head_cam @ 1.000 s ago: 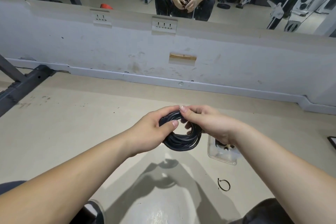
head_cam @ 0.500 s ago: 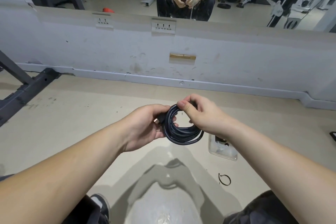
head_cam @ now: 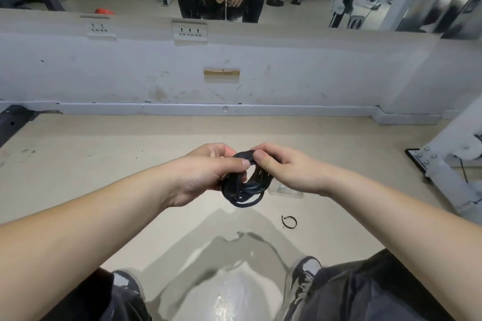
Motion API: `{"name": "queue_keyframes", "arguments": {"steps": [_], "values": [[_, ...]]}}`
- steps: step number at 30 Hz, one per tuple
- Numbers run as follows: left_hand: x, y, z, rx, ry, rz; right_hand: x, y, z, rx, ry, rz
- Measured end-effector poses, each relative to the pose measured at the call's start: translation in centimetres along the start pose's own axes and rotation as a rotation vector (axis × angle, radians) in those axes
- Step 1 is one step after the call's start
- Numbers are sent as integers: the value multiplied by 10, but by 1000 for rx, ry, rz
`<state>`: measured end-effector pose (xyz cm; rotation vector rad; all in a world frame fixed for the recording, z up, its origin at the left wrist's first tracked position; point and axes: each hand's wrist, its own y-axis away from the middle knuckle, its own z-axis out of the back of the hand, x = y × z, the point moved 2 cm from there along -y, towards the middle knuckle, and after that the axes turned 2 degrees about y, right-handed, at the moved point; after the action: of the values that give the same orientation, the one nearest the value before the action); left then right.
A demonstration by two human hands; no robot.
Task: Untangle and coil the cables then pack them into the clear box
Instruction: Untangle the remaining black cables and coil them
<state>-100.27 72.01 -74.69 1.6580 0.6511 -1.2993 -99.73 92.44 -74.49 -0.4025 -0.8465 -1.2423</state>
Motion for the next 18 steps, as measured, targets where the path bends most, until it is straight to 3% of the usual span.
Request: {"name": "queue_keyframes", "arguments": {"steps": [6,10,15,18], "values": [[32,-30,-33,-164,-119,68,-50,34,-8,-77,117,-310],[61,-53,-45,-200,-115,121,-84,28,-27,148,228,-520],[101,-82,-44,-207,-104,178,-135,-15,-58,376,422,-513],[126,-104,-42,-198,-134,204,-182,-36,-82,447,448,-606]]}}
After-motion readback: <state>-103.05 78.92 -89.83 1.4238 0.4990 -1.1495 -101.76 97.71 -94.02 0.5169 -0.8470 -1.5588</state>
